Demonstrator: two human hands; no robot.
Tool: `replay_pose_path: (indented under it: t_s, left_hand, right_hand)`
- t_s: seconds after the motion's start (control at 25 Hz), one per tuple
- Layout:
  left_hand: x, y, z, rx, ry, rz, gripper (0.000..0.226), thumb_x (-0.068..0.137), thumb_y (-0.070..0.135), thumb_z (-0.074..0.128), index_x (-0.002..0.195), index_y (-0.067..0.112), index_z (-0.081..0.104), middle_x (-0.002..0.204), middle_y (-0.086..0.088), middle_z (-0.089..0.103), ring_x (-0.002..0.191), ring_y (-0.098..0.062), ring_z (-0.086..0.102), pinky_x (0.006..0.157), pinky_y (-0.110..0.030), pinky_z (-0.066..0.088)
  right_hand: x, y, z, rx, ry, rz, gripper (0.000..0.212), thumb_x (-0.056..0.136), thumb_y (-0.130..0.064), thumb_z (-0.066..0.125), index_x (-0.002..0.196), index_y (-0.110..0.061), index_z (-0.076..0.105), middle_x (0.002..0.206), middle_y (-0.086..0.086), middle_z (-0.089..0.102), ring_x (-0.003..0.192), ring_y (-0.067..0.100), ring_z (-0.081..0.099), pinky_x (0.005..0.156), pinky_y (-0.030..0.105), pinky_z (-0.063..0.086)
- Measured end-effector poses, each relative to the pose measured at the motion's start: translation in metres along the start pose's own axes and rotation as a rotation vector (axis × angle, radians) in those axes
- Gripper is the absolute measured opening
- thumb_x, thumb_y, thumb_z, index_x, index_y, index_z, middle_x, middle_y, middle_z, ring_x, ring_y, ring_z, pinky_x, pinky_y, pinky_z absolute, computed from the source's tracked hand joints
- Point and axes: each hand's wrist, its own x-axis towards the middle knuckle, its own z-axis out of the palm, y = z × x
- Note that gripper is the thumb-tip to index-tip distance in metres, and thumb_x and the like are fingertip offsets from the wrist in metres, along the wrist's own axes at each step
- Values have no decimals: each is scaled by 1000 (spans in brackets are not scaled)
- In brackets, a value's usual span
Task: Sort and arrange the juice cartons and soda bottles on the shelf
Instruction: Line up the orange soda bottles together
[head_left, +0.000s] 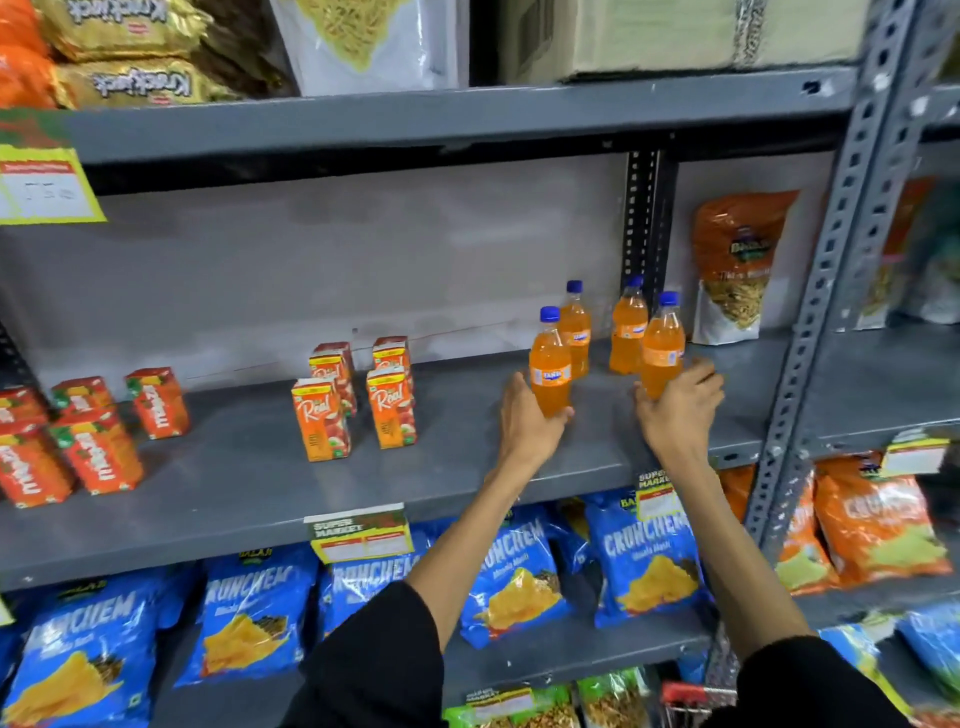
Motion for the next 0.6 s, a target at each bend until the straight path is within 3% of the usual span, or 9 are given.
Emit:
replay_pose_path:
  t_s: [0.12,0.2,0.28,0.32,0.44,0.6]
  left_hand:
    - [10,-3,14,-4,-46,-54,57,81,22,83,128,11,54,128,-14,66,117,-31,64,91,-36,50]
    - [15,-1,24,-24,-59,-66,61,80,25,84,131,12,53,131,-13,66,117,-30,64,91,-35,50]
    - [17,6,40,-10,-47,-61,63,79,27,86,131,12,54,131,-13,66,117,-30,64,92,-36,50]
    - [17,10,48,-8,-40,-59,65,78,27,86,132,12,54,131,-13,65,118,-30,63,93,-36,50]
    - [18,21,70,-22,-26,-42,69,77,28,86,135,12,52,132,-13,65,122,-30,61,96,-36,49]
    - [20,26,81,-25,-12,-31,72,77,28,87,137,12,51,134,-12,64,123,-31,60,100,-41,49]
  right_hand:
    - [31,25,2,23,-224,-27,85,87,-26,70,143,15,21,145,37,31,135,51,32,111,53,29]
    - [43,35,2,119,-366,-92,56,90,-20,64,135,4,41,138,31,45,130,48,43,100,46,40]
    - [51,45,0,195,-395,-129,18,90,-16,61,106,-10,58,108,17,64,109,40,61,80,35,42]
    - [52,48,-1,234,-398,-135,18,89,-16,63,106,-11,58,104,14,66,107,37,63,80,33,41]
    - [54,52,-6,320,-403,-118,53,86,-21,72,131,-7,46,122,15,67,115,30,62,92,35,45]
    - [55,56,-8,356,-431,-78,59,83,-24,76,131,-11,43,126,12,66,116,28,64,95,38,49]
